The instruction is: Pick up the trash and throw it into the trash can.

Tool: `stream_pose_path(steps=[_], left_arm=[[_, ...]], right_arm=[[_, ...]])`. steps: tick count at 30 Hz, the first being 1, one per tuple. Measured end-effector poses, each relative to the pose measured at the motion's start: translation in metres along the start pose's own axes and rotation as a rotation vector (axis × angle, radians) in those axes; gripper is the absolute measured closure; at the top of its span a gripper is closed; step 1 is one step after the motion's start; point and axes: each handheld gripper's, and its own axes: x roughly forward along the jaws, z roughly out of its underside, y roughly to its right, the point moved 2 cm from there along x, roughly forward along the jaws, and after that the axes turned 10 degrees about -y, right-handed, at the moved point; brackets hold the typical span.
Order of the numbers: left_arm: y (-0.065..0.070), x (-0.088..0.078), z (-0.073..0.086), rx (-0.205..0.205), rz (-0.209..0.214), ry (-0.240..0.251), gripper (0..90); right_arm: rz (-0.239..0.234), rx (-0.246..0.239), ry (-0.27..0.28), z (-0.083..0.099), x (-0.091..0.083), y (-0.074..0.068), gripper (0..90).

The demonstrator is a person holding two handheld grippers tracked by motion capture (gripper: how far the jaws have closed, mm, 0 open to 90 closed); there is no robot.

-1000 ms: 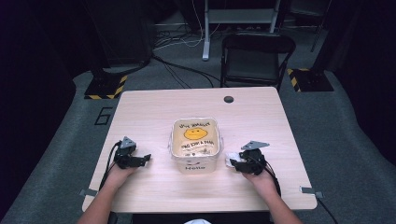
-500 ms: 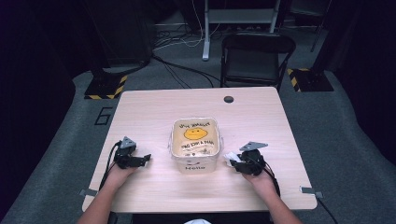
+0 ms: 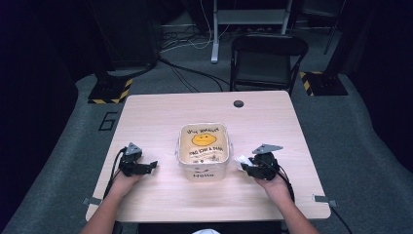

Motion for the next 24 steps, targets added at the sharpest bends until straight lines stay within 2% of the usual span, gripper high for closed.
stream_pose_path(steps=[7, 17, 24], left_arm=[[0.0, 0.0, 0.0, 0.001, 0.0, 0.0, 14.1], [0.0, 0.0, 0.0, -0.001, 0.0, 0.001, 14.1], [0.0, 0.0, 0.0, -0.001, 0.0, 0.001, 14.1]], right_arm=[[0.003, -0.024, 0.006, -0.01, -0.011, 0.0, 57.0], [-0.013, -0.016, 0.005, -0.022, -0.024, -0.001, 57.0], [-0.009, -0.035, 0.015, -0.036, -0.04, 0.001, 57.1]])
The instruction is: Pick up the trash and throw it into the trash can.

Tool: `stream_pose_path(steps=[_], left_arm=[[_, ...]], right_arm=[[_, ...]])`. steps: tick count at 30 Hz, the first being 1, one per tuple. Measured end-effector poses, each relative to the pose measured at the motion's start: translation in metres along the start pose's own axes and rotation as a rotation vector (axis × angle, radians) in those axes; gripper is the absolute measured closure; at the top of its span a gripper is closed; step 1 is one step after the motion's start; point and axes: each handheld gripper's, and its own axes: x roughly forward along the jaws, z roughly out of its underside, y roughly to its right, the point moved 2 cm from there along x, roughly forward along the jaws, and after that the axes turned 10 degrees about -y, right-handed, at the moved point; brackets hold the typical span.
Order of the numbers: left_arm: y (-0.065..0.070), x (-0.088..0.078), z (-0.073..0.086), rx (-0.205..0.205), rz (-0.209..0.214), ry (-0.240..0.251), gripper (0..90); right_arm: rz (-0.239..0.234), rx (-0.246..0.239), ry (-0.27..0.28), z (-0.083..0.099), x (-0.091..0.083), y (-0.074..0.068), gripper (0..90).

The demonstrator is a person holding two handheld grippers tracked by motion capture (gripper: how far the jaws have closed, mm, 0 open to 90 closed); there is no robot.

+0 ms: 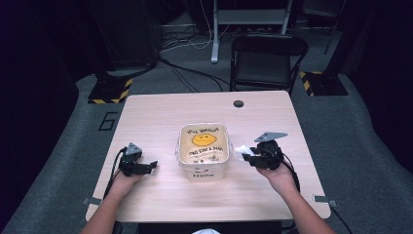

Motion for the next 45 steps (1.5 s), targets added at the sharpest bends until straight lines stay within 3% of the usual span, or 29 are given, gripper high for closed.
stream_pose_path(steps=[9, 28, 37, 45], left_arm=[[0.0, 0.0, 0.0, 0.001, 0.001, -0.004, 14.1], [0.0, 0.0, 0.0, 0.0, 0.0, 0.0, 14.1], [0.0, 0.0, 0.0, 0.0, 0.001, 0.0, 14.1], [0.0, 0.0, 0.0, -0.001, 0.0, 0.0, 14.1]], right_arm=[[-0.021, 0.004, 0.02, -0.014, -0.017, -0.001, 57.1], [-0.023, -0.05, 0.054, -0.044, -0.042, -0.011, 57.1], [-0.031, -0.06, 0.061, -0.053, -0.043, -0.014, 57.1], [-0.047, -0.087, 0.084, -0.074, -0.04, -0.026, 57.1]])
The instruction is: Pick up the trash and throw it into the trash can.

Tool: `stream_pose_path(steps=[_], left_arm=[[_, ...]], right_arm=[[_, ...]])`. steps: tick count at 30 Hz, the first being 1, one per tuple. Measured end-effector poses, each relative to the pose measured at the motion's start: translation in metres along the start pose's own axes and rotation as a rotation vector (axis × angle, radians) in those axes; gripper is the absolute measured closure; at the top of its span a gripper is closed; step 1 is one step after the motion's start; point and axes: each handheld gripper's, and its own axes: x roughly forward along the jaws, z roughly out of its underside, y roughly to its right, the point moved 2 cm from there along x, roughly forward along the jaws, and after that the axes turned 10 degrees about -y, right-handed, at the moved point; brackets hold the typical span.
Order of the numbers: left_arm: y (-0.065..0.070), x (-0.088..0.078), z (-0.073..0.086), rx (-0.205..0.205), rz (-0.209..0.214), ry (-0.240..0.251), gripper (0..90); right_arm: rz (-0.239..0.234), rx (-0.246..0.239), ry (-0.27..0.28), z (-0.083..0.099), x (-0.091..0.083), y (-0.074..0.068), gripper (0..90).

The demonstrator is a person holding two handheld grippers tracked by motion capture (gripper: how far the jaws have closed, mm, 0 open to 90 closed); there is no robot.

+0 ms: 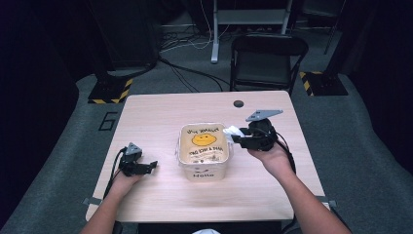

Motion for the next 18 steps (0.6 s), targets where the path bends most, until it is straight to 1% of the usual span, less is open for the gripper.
stream_pose_path(steps=[1, 2, 3, 4, 5, 7, 8, 14, 18], left_arm=[[0.0, 0.0, 0.0, 0.0, 0.0, 0.0, 14.1], [0.0, 0.0, 0.0, 0.0, 0.0, 0.0, 14.1], [0.0, 0.0, 0.0, 0.0, 0.0, 0.0, 14.1], [0.0, 0.0, 0.0, 0.0, 0.0, 0.0, 14.1], [0.0, 0.0, 0.0, 0.0, 0.0, 0.0, 14.1], [0.0, 0.0, 0.0, 0.001, 0.0, 0.0, 14.1], [0.0, 0.0, 0.0, 0.001, 0.0, 0.0, 14.1], [0.0, 0.0, 0.0, 0.001, 0.0, 0.0, 14.1], [0.0, 0.0, 0.0, 0.0, 0.0, 0.0, 14.1]], right_arm=[[-0.004, -0.01, 0.003, -0.003, 0.002, -0.002, 57.1], [-0.004, -0.01, 0.003, -0.003, 0.002, -0.002, 57.1], [-0.009, -0.019, 0.0, -0.007, 0.006, -0.006, 57.1], [-0.009, -0.019, 0.0, -0.007, 0.006, -0.006, 57.1], [-0.017, -0.027, 0.0, -0.012, 0.01, -0.009, 57.1], [-0.019, -0.032, 0.0, -0.013, 0.012, -0.01, 57.1], [-0.026, -0.038, -0.001, -0.017, 0.017, -0.014, 57.0], [-0.04, -0.052, -0.006, -0.024, 0.027, -0.023, 57.0], [-0.044, -0.063, -0.004, -0.027, 0.032, -0.025, 57.0]])
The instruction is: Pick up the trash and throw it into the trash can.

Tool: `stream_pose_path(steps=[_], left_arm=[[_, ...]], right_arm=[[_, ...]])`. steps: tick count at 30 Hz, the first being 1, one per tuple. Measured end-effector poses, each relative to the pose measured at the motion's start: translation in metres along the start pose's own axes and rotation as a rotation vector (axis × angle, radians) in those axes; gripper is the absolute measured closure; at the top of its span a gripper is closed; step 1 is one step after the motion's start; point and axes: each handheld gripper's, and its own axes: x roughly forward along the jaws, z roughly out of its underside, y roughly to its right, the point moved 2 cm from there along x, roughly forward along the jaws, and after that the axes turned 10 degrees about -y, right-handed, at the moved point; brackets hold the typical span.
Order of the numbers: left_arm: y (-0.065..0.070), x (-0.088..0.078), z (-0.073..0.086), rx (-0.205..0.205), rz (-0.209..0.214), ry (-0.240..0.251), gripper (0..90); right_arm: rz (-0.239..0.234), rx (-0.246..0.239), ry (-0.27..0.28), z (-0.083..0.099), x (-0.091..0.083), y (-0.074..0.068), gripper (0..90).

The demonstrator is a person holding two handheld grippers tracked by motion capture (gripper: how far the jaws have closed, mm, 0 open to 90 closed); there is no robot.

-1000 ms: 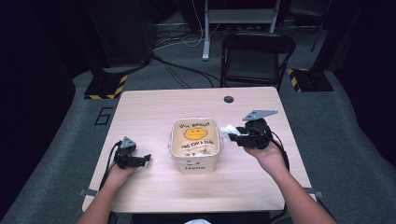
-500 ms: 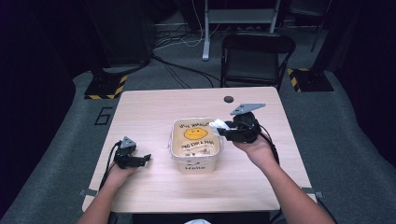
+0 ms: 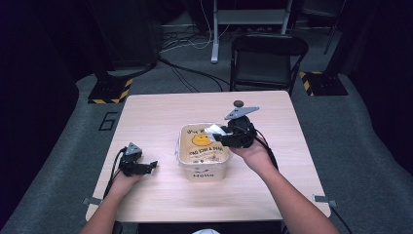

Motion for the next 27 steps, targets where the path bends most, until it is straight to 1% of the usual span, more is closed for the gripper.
stream_pose_path(steps=[4, 5, 7, 8, 12, 13, 15, 16, 20, 22, 25, 26, 27], left_arm=[[0.0, 0.0, 0.0, 0.0, 0.0, 0.0, 14.1], [0.0, 0.0, 0.0, -0.001, 0.001, -0.001, 14.1], [0.0, 0.0, 0.0, -0.001, 0.001, -0.002, 14.1], [0.0, 0.0, 0.0, 0.0, 0.001, -0.003, 14.1], [0.0, 0.0, 0.0, 0.0, 0.001, -0.003, 14.1], [0.0, 0.0, 0.0, 0.001, 0.002, -0.003, 14.1], [0.0, 0.0, 0.0, 0.001, 0.002, -0.003, 14.1], [0.0, 0.0, 0.0, 0.0, 0.002, -0.003, 14.1], [0.0, 0.0, 0.0, 0.001, 0.002, -0.004, 14.1], [0.0, 0.0, 0.0, 0.001, 0.002, -0.004, 14.1], [0.0, 0.0, 0.0, 0.002, 0.002, -0.004, 14.1], [0.0, 0.0, 0.0, 0.002, 0.003, -0.004, 14.1], [0.0, 0.0, 0.0, 0.002, 0.003, -0.004, 14.1]], right_arm=[[-0.008, 0.002, 0.002, -0.003, 0.005, -0.003, 57.0], [-0.007, -0.004, 0.004, -0.003, 0.007, -0.003, 57.0], [-0.007, 0.001, -0.001, -0.004, 0.01, -0.005, 57.0], [-0.006, -0.004, -0.004, -0.005, 0.014, -0.006, 57.0], [-0.001, -0.012, -0.007, -0.006, 0.019, -0.006, 56.9], [-0.003, -0.01, -0.006, -0.007, 0.023, -0.007, 56.9], [-0.003, -0.008, -0.007, -0.007, 0.024, -0.007, 56.9], [-0.004, -0.014, -0.013, -0.008, 0.028, -0.008, 57.0], [-0.001, -0.02, -0.017, -0.008, 0.035, -0.01, 56.9], [-0.005, -0.012, -0.023, -0.007, 0.042, -0.011, 56.7], [-0.008, -0.016, -0.027, -0.006, 0.046, -0.011, 56.7], [-0.009, -0.007, -0.037, -0.005, 0.051, -0.011, 56.7], [-0.009, -0.007, -0.037, -0.005, 0.051, -0.011, 56.7]])
